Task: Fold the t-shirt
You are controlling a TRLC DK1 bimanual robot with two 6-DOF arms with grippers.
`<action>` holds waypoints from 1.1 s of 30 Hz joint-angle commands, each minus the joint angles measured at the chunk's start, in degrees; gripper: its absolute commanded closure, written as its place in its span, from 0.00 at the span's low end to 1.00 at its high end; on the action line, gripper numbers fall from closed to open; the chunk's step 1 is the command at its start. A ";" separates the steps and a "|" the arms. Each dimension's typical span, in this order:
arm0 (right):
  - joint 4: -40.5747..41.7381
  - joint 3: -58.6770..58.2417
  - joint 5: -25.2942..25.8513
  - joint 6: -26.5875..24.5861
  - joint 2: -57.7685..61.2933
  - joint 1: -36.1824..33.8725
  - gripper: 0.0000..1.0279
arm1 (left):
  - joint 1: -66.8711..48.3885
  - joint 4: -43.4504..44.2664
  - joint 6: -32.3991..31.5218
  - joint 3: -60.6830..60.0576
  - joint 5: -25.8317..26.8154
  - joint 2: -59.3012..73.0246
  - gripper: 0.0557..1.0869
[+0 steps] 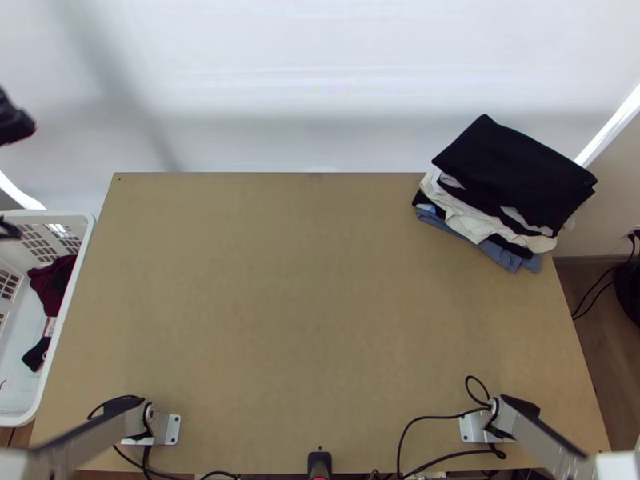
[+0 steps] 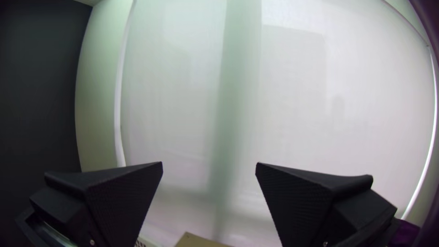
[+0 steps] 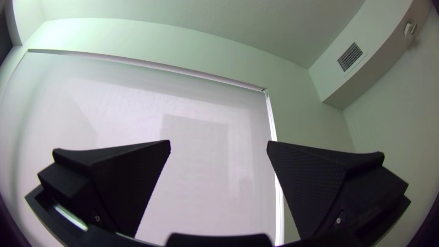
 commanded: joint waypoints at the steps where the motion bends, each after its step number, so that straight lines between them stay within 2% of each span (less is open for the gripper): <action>1: 3.80 -12.07 -1.71 1.03 -6.27 1.15 0.04 | 0.44 9.36 5.48 -14.04 -1.67 -9.79 0.04; 7: 10.65 -35.01 -4.78 -0.02 -16.11 3.17 0.04 | 3.43 20.17 6.71 -36.19 -1.84 -22.36 0.04; 15: 15.84 -58.12 -2.67 -2.57 -22.53 9.85 0.04 | 3.25 36.43 9.00 -71.43 -1.14 -40.73 0.04; 21: 16.19 -73.15 -1.36 -5.91 -28.07 13.54 0.04 | 2.99 38.45 9.35 -84.62 0.09 -47.67 0.04; 29: 15.75 -88.88 -1.27 -9.69 -42.92 15.65 0.04 | 2.90 38.80 9.96 -97.19 2.47 -60.06 0.05; 31: 13.55 -92.31 -1.27 -10.31 -48.46 15.74 0.04 | 2.73 37.66 9.79 -98.94 2.64 -62.88 0.05; 33: 5.55 -92.66 -1.09 -10.04 -52.85 15.65 0.04 | 2.64 36.78 9.79 -100.61 2.73 -64.63 0.05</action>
